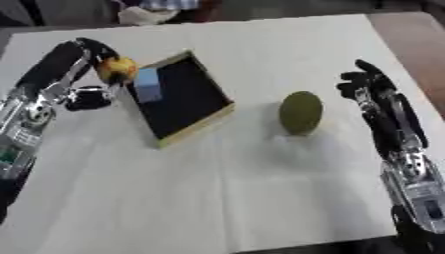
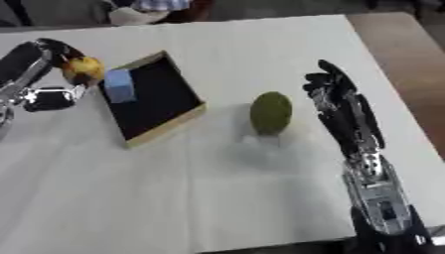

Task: Pick up objects on the table and place them in the box.

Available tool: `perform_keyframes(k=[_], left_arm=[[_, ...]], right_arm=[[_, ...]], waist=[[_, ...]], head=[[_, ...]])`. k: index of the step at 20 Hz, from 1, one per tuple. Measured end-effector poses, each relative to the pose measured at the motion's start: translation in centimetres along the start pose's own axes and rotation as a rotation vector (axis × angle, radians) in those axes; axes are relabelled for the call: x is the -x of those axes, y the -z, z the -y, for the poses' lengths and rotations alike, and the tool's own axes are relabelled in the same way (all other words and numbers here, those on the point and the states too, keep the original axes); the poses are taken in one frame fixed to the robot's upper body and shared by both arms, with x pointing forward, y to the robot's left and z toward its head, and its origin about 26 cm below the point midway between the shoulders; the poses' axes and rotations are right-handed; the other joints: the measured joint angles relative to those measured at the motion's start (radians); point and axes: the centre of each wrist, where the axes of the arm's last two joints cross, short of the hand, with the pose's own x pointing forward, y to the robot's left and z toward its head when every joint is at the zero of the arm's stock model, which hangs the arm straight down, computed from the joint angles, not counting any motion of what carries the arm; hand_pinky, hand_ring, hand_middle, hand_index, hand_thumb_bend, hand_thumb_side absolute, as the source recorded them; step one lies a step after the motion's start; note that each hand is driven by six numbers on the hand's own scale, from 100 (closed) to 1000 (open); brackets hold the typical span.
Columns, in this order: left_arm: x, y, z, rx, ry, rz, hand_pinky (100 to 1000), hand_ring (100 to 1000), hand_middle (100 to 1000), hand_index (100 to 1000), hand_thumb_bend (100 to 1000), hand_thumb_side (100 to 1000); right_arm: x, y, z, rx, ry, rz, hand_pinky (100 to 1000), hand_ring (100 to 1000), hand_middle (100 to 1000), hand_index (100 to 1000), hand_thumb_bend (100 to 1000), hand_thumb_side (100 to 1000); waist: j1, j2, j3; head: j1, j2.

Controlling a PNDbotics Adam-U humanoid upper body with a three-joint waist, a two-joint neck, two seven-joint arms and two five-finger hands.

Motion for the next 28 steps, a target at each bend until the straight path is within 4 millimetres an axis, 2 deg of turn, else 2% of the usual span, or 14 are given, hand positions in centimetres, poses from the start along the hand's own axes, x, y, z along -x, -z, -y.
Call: perform_keyframes(k=[5,7,10,11,12,13,16,20,25,28], left_arm=[[-0.9,0.5,2.0,0.119,0.011,0.071,694,609,606,770,166,224],[-1.2,0.6,2.7,0.158,0.01,0.097,702,626,628,787,224,286],[-1.2,0.4,3.3,0.189,0.01,0.109,716,653,669,810,328,403],[-1.2,0.4,3.3,0.189,0.01,0.108,718,659,677,821,408,493],[-1.2,0.3,3.3,0.185,0.01,0.109,720,662,681,824,437,522],[-1.3,0.2,3.3,0.175,0.009,0.108,726,670,690,831,509,598],[-1.5,-0.1,2.7,0.117,0.005,0.104,731,673,693,832,521,641],[-1.7,-1.0,1.5,0.01,-0.032,0.093,737,669,678,825,450,651],[-1.8,-2.4,0.2,-0.13,-0.123,0.081,733,656,657,816,398,634],[-1.6,-3.3,-0.1,-0.195,-0.171,0.063,731,651,652,813,385,632]], right_arm=[[0.0,0.0,0.0,-0.003,0.0,0.001,791,750,737,933,100,671],[0.0,0.0,0.0,-0.005,0.0,0.002,792,750,737,933,100,671],[0.0,0.0,0.0,-0.005,-0.001,0.002,792,750,737,933,100,671],[0.0,0.0,0.0,-0.005,-0.001,0.002,792,750,737,933,100,671],[0.0,0.0,0.0,-0.006,-0.001,0.002,792,750,737,933,100,670],[0.0,0.0,0.0,-0.006,-0.001,0.002,791,750,737,933,100,670],[0.0,0.0,0.0,-0.007,-0.005,0.001,792,751,737,933,100,668],[0.1,0.3,0.1,-0.022,-0.042,-0.007,793,753,740,933,100,637],[0.3,1.4,1.7,-0.089,-0.177,-0.028,800,768,761,934,100,533],[0.4,2.3,2.8,-0.156,-0.27,-0.041,806,780,777,938,100,508]], waist=[[0.0,0.0,-0.003],[0.0,0.0,-0.003],[0.0,-0.001,-0.002],[0.0,-0.001,-0.001],[0.0,-0.001,0.001],[0.0,-0.001,0.002],[0.0,-0.001,0.004],[0.0,-0.001,0.011],[0.0,-0.001,0.019],[-0.001,-0.001,0.022]], head=[[-0.004,0.0],[-0.007,0.0],[-0.008,0.0],[-0.008,0.0],[-0.009,0.0],[-0.009,0.0],[-0.012,0.0],[-0.02,0.0],[-0.039,0.0],[-0.051,0.0]])
